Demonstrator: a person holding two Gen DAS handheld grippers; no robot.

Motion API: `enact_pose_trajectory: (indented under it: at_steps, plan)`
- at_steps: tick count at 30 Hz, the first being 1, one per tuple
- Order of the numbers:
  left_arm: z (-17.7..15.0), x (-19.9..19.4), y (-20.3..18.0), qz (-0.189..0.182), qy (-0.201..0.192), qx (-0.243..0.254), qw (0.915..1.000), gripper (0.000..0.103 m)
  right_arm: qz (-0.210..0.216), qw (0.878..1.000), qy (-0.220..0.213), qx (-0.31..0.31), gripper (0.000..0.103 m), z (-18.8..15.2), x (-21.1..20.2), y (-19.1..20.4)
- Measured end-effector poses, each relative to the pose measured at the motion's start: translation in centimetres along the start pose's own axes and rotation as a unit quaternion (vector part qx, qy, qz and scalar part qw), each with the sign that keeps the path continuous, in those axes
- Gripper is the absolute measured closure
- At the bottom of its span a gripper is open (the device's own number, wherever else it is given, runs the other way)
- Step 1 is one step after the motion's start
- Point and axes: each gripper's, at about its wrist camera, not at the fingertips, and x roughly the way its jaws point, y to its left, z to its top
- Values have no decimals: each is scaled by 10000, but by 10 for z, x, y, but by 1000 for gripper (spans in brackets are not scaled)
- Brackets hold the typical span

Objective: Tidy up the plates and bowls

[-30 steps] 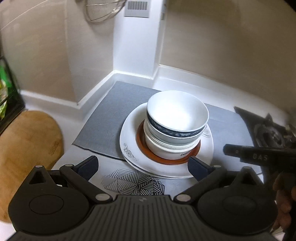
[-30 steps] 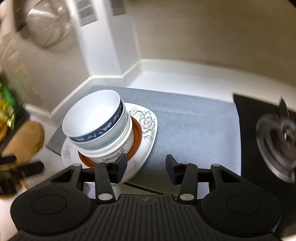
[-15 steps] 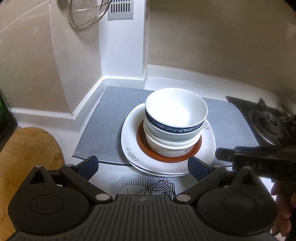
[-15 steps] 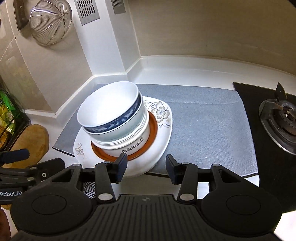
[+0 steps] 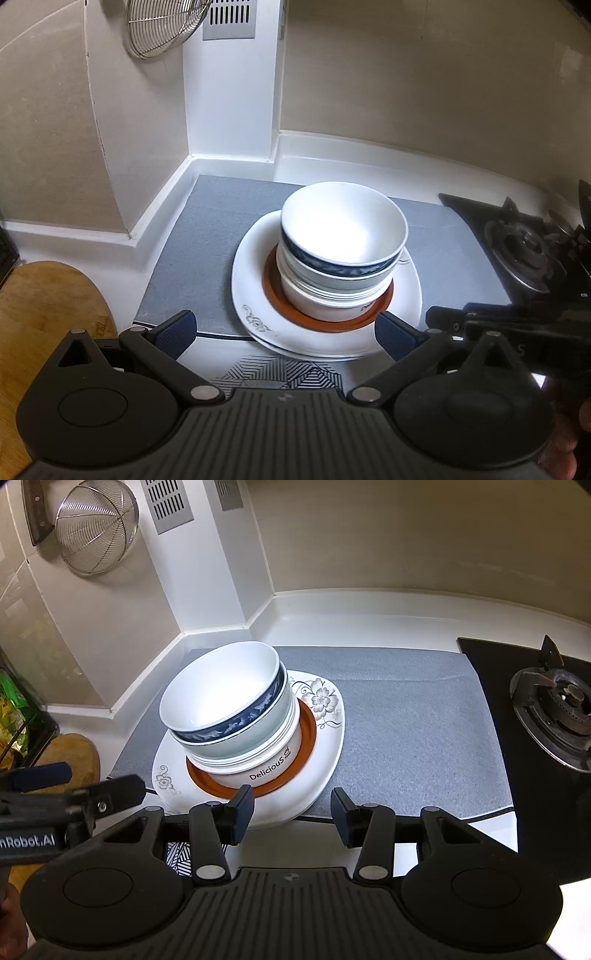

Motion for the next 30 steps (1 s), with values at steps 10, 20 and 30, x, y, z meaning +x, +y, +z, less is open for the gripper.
enact_pose_trajectory:
  at_steps: [10,20,30]
  plan:
    - [12,4,16,-248,-70,-66,9996,0,-280,9989,91,364,54,9,4,7]
    - [4,17,25,-210,311,-473,9982,0,-377,9991,188,-42,54,9,2,20]
    - [0,16,15,-216,356,-295,9987,0,-379,9988,280,-104,54,2,-2,23]
